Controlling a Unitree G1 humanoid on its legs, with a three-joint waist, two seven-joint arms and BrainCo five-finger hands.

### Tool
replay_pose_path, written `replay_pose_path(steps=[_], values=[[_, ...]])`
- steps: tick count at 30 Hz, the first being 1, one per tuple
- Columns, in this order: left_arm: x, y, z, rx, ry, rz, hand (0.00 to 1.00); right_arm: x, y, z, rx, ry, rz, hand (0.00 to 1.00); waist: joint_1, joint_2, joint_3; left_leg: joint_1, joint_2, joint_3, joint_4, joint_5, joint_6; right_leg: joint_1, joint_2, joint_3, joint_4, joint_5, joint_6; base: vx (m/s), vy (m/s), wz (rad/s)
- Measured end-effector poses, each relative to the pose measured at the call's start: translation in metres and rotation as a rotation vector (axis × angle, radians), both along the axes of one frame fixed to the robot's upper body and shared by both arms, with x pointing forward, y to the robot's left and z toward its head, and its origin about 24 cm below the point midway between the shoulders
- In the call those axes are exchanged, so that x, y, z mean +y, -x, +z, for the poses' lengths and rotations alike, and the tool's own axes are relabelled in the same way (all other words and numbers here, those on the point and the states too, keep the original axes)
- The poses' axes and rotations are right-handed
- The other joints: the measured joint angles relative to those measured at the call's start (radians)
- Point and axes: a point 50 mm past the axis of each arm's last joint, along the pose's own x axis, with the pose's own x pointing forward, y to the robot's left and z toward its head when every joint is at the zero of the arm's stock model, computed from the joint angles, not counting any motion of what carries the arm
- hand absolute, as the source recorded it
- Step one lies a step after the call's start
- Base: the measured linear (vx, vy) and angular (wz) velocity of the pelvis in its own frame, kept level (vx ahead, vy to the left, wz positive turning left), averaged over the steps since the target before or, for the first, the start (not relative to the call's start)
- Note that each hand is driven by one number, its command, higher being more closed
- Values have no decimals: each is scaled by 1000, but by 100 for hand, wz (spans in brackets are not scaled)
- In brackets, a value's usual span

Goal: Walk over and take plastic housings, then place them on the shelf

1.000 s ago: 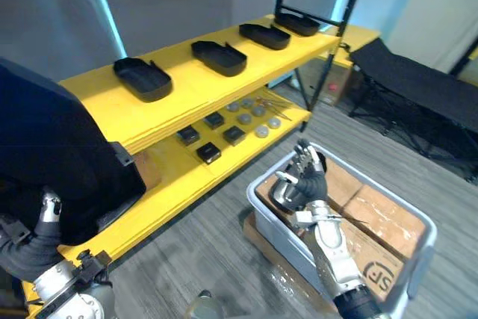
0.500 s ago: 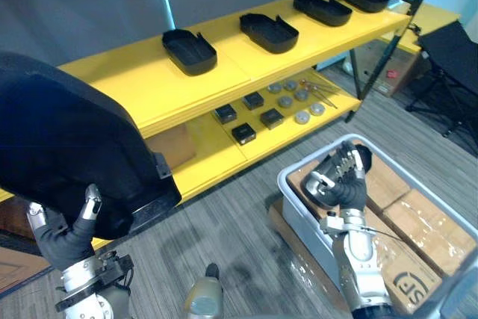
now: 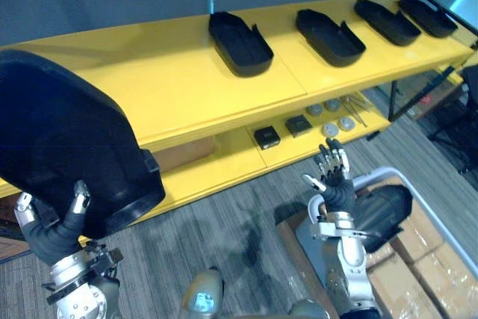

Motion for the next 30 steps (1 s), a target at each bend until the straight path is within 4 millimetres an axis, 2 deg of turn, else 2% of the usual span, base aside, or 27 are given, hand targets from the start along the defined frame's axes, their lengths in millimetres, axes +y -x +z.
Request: replay_pose_path(steps=[2,4,6,7,8,9,10,11,12,13,14,15,16,18,19,22,24,27,29,30], values=[[-3,-12,-2,4,33,-18,100,-15,-5,9,-35,37,-40,0,-17,10,-21,23,-14,-75,-18,0,-12,-47,62,46,-216,-2,1,285,-145,95],[-4,-18,-9,35,56,-19,100,-24,-9,18,-74,46,-84,0,-34,18,-29,43,-29,-132,-19,-9,-29,-71,85,141,-339,16,28,284,-260,109],[-5,-19,-14,62,73,-16,100,-28,-8,25,-115,37,-121,0,-47,12,-36,67,-39,-182,-16,-27,-56,-73,85,204,-414,43,50,240,-336,105],[-4,-17,-15,72,69,-13,100,-31,-6,30,-146,28,-144,0,-54,-11,-51,65,-56,-204,-4,-44,-84,-70,72,229,-458,114,38,196,-392,108],[-7,-17,-20,85,96,-11,100,-38,-4,37,-182,43,-182,0,-52,9,-62,62,-30,-206,-2,-67,-108,-57,83,198,-445,163,69,177,-376,106],[-9,-16,-23,94,108,-8,100,-40,-4,40,-196,51,-193,0,-51,26,-71,60,-3,-195,-5,-66,-111,-38,98,176,-466,157,61,171,-343,85],[-10,-12,-26,109,117,1,100,-45,-3,47,-226,79,-208,0,-52,58,-90,62,49,-160,-27,-62,-120,-5,124,126,-511,162,46,187,-278,87],[-10,-11,-26,110,112,-4,100,-50,0,53,-252,104,-227,0,-57,71,-99,62,96,-65,-64,-36,-133,33,133,74,-551,168,32,182,-257,93],[-11,-12,-24,102,110,-8,100,-54,1,56,-267,109,-242,0,-64,75,-101,61,116,-8,-77,-21,-134,48,132,50,-560,165,27,137,-195,124],[-12,-15,-19,62,109,-37,100,-61,5,63,-293,122,-286,0,-84,77,-102,55,152,102,-91,0,-126,76,121,-8,-569,161,19,77,-123,108],[-13,-16,-16,36,100,-51,100,-65,7,66,-306,132,-311,0,-93,77,-102,49,168,154,-99,14,-126,85,114,-36,-570,159,18,76,-106,127],[-16,-19,-7,-21,81,-74,100,-72,11,72,-333,156,-350,0,-104,77,-102,49,178,211,-131,75,-154,86,106,-64,-568,158,18,45,-39,85],[-18,-21,2,-79,65,-85,100,-74,12,77,-351,153,-370,0,-99,75,-101,58,165,205,-167,93,-168,84,96,-70,-566,157,19,32,1,59],[-20,-22,10,-125,63,-97,100,-73,13,76,-350,148,-367,0,-98,55,-87,76,151,207,-179,100,-164,96,82,-69,-566,155,24,-2,61,5],[-20,-22,10,-126,68,-100,100,-73,14,75,-346,140,-367,0,-100,45,-80,93,144,211,-180,100,-163,109,77,-62,-568,155,26,-14,65,-10],[-22,-25,11,-91,21,-128,100,-70,23,76,-357,121,-367,0,-109,38,-75,125,136,238,-198,99,-162,128,77,-42,-588,162,37,-27,41,-20],[-25,-30,12,-27,-46,-183,100,-69,28,73,-353,100,-336,0,-115,46,-70,147,134,266,-215,98,-160,125,80,-15,-596,168,47,-45,26,-38],[-26,-47,12,72,-103,-284,100,-64,28,70,-343,82,-270,0,-142,62,-71,150,126,309,-215,95,-156,92,81,33,-591,169,48,-68,35,-47],[-22,-77,1,154,-66,-352,100,-56,25,68,-335,55,-183,0,-164,82,-68,153,121,349,-215,93,-153,60,85,76,-579,177,49,-51,17,-54],[-20,-85,-3,175,-42,-355,100,-53,24,67,-332,53,-159,0,-168,87,-65,155,119,357,-215,93,-152,55,85,86,-575,178,49,-54,26,-50]])
